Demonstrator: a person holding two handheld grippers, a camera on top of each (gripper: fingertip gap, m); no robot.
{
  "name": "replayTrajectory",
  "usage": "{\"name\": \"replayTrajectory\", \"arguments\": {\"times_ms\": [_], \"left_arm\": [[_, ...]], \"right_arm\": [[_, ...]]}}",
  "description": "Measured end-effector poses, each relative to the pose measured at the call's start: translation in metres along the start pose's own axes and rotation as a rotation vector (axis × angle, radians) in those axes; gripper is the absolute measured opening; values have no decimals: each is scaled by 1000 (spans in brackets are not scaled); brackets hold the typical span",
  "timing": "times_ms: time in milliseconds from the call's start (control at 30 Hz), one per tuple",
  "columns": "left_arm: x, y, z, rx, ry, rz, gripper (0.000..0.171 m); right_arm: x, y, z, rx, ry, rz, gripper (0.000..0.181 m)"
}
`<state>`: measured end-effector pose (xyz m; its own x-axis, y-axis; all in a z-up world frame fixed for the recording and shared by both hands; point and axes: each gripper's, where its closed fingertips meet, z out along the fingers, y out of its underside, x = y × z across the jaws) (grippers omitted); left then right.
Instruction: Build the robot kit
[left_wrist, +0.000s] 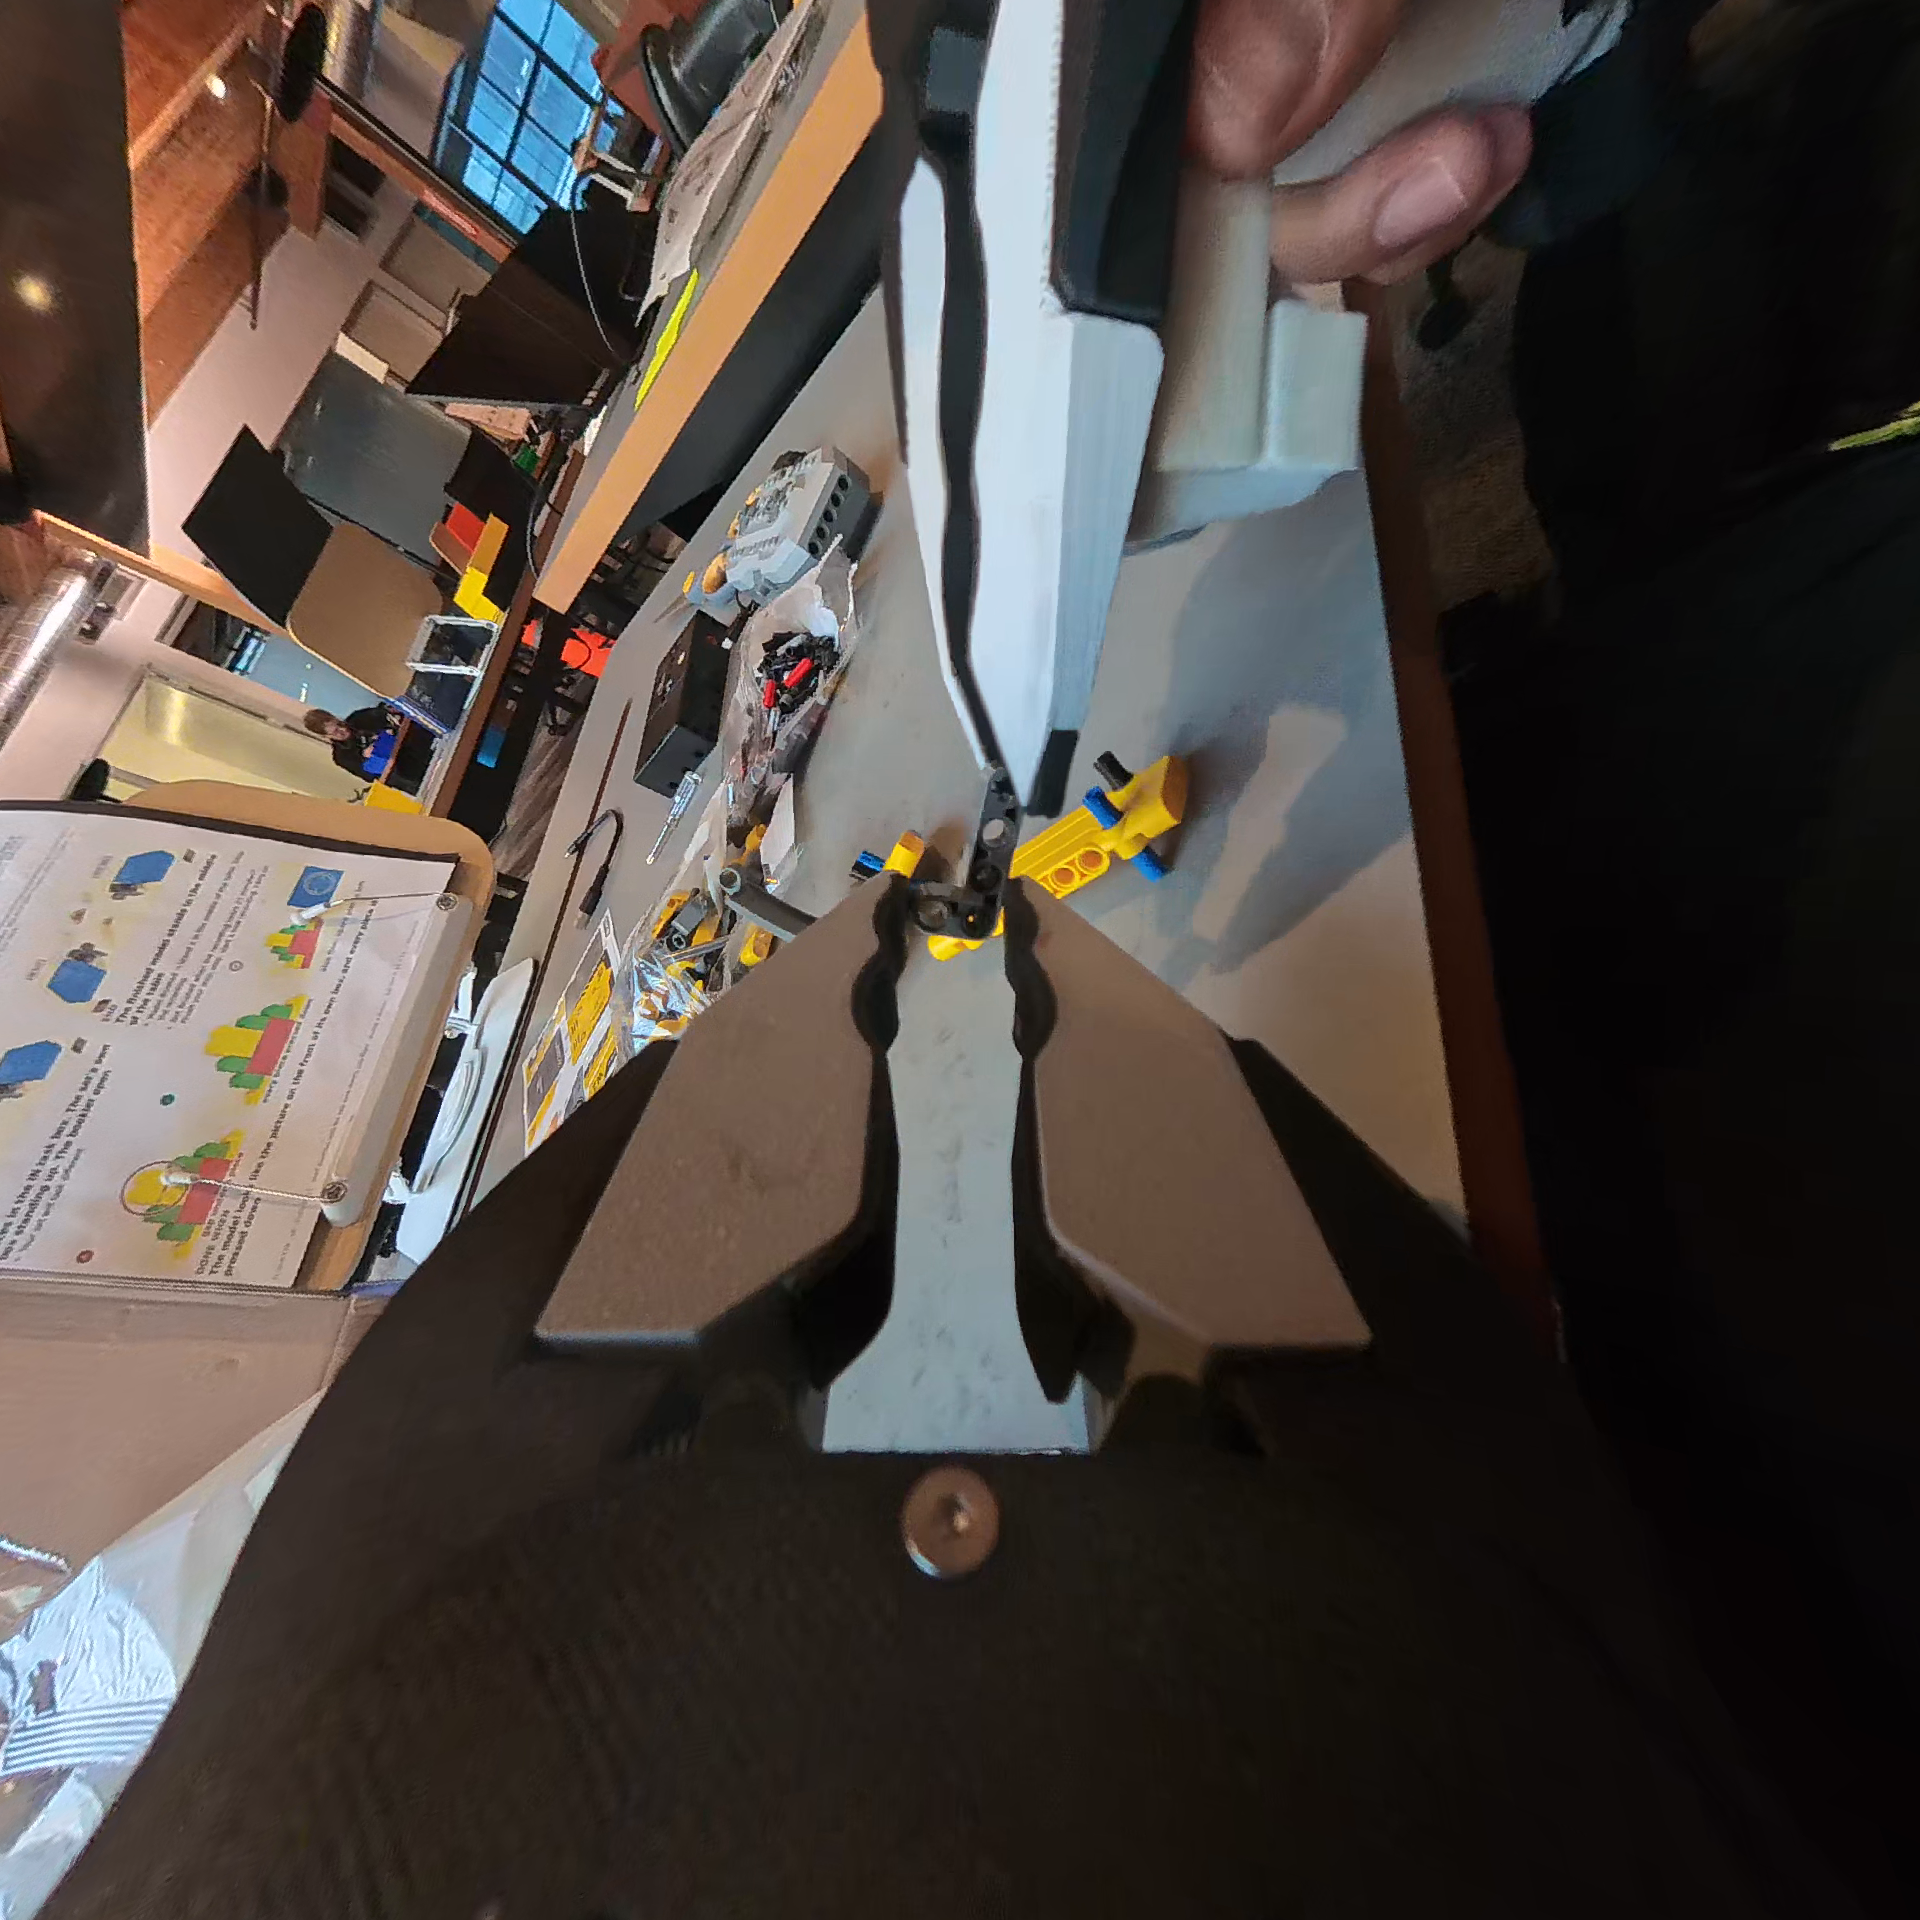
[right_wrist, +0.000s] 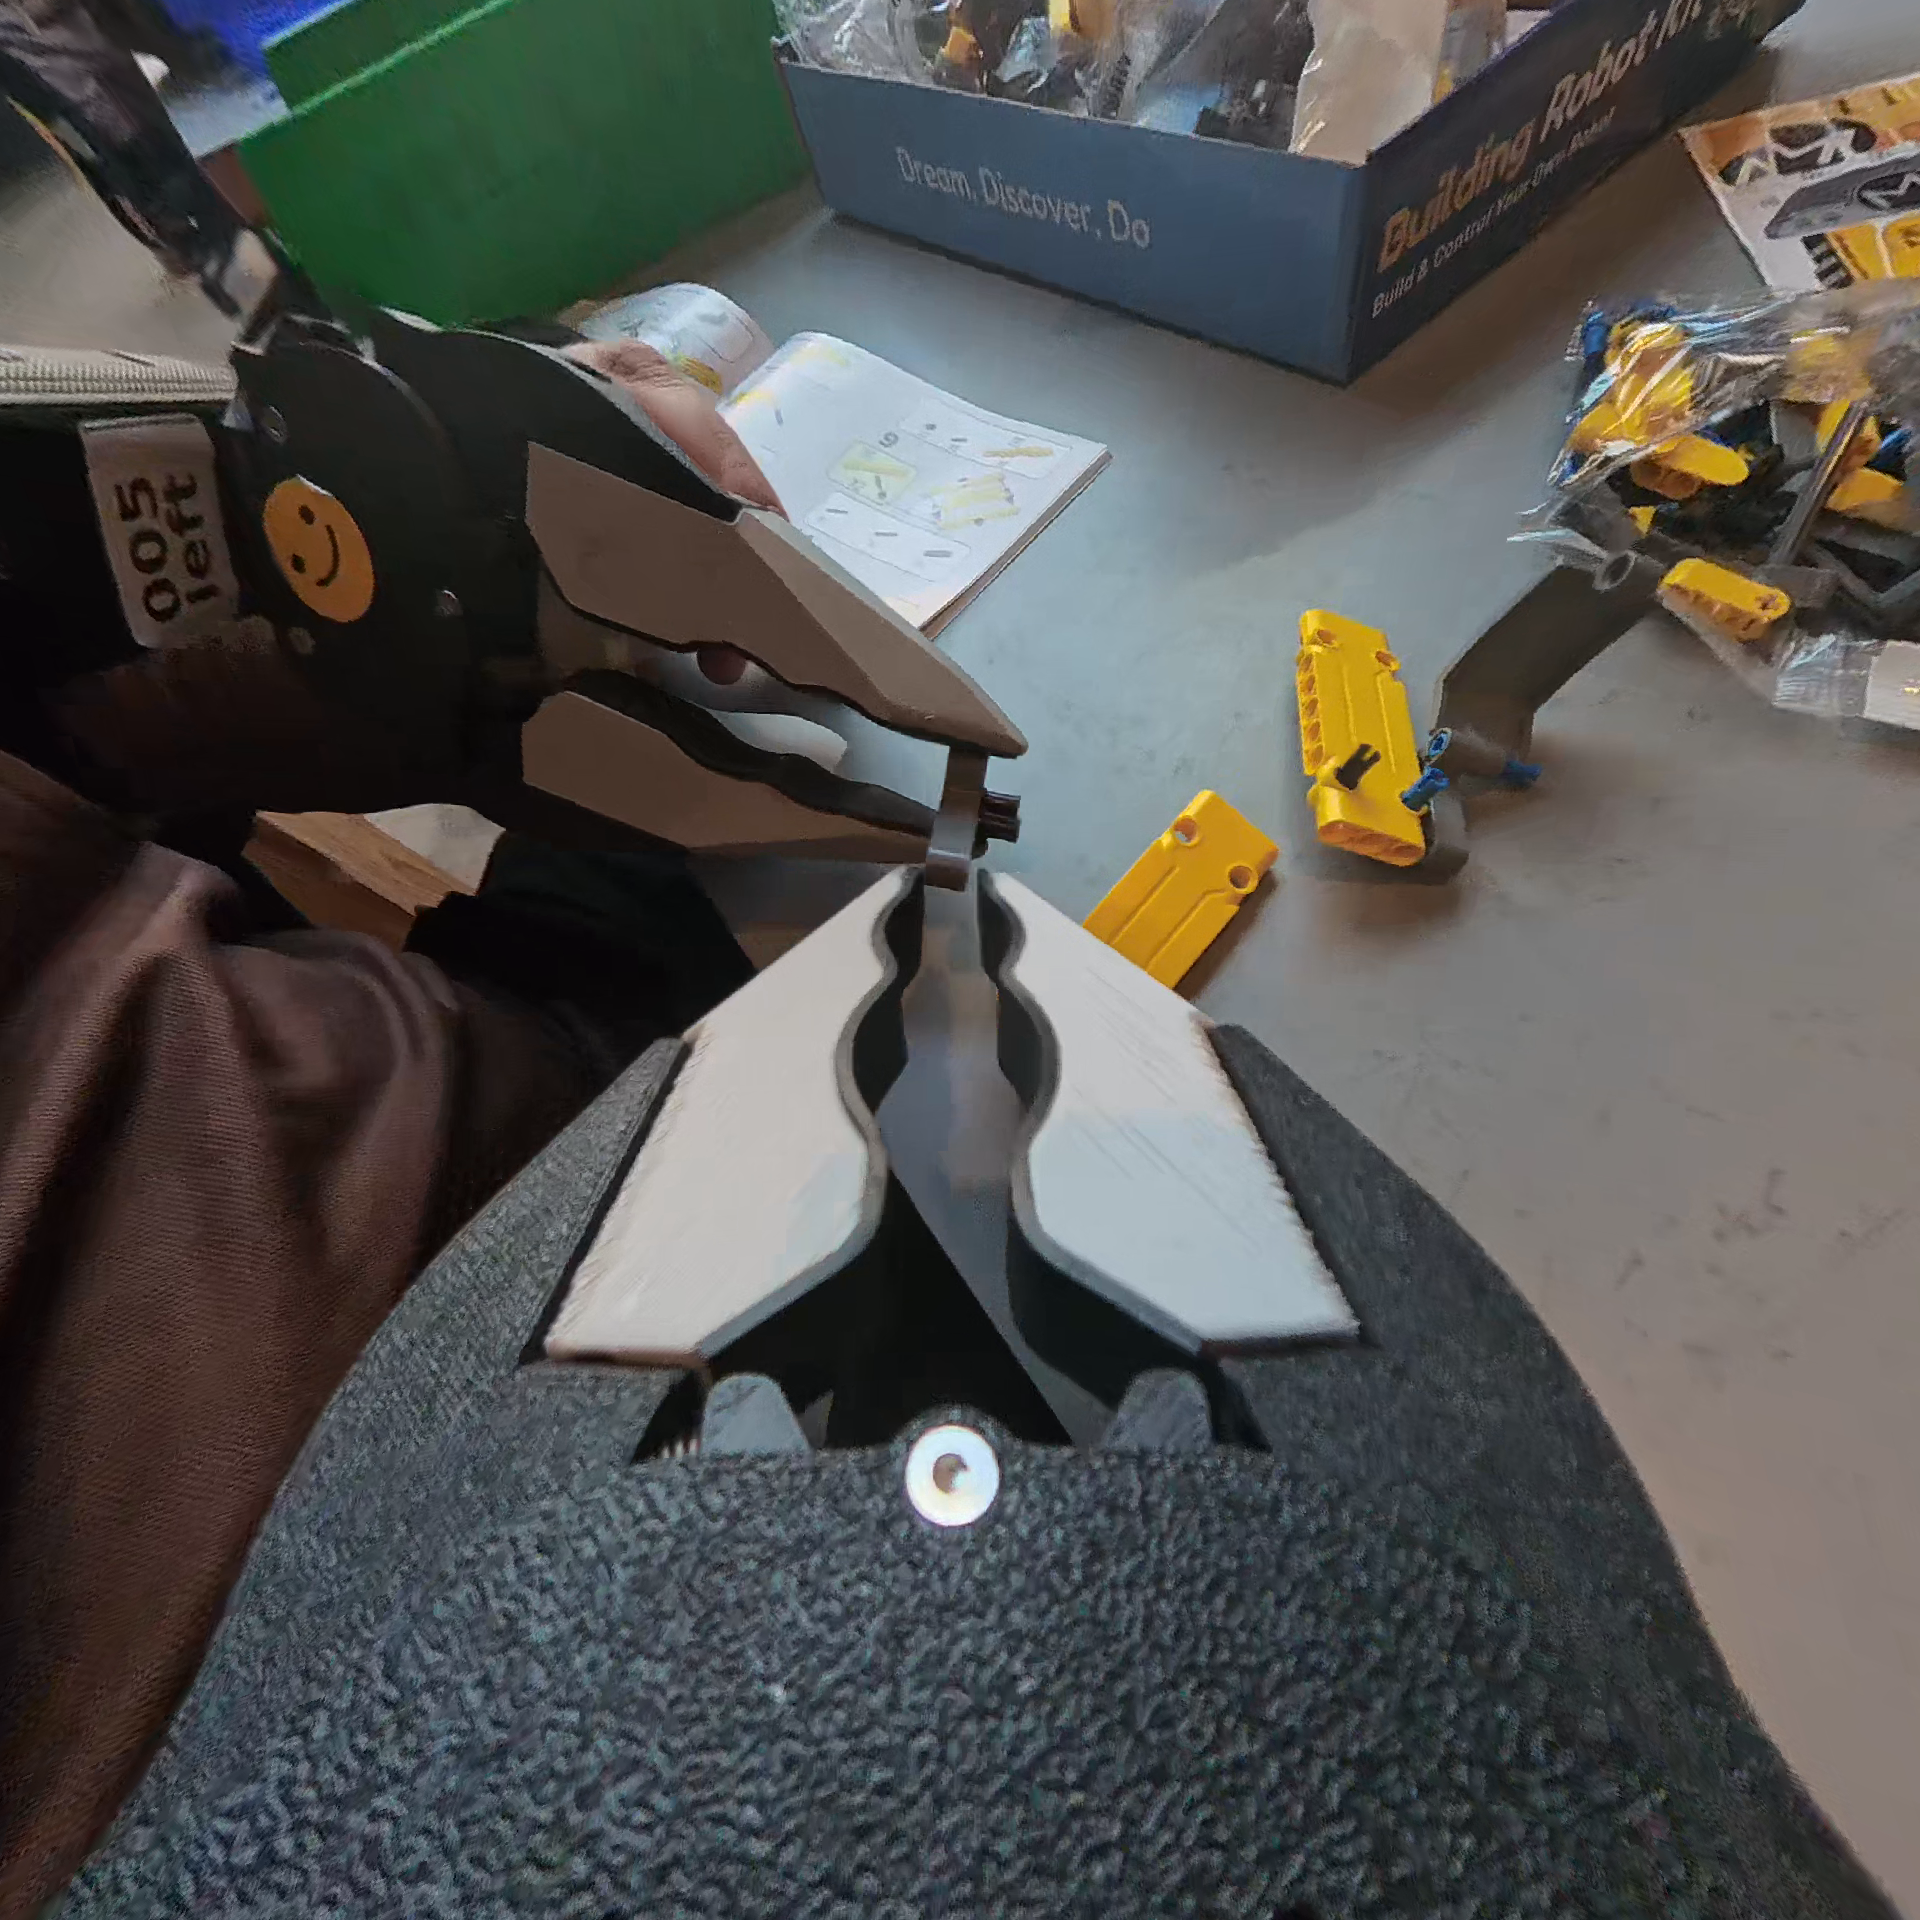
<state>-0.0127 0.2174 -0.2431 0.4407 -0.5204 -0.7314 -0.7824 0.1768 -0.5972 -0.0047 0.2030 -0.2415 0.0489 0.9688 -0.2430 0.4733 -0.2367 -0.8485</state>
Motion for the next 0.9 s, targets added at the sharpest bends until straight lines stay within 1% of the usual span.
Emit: {"name": "replayTrajectory", "arguments": {"times_ms": [133,200,433,567,667,800,900], "left_arm": [[4,6,3,-36,24,0,15],[8,7,3,-44,38,6,15],[15,9,5,-69,38,80,15],[12,11,7,-88,16,74,15],[3,4,3,-55,-35,39,18],[4,2,2,-46,-50,76,18],[9,2,3,-54,-44,120,16]], "right_arm": [[-1,2,5,-25,66,-87,9],[-2,4,7,-33,62,-89,10],[-2,12,10,-60,14,-1,12],[4,13,10,-70,61,-10,10],[7,8,8,-35,62,36,8],[10,9,7,-23,33,113,8],[7,10,8,-26,7,130,8]]}}
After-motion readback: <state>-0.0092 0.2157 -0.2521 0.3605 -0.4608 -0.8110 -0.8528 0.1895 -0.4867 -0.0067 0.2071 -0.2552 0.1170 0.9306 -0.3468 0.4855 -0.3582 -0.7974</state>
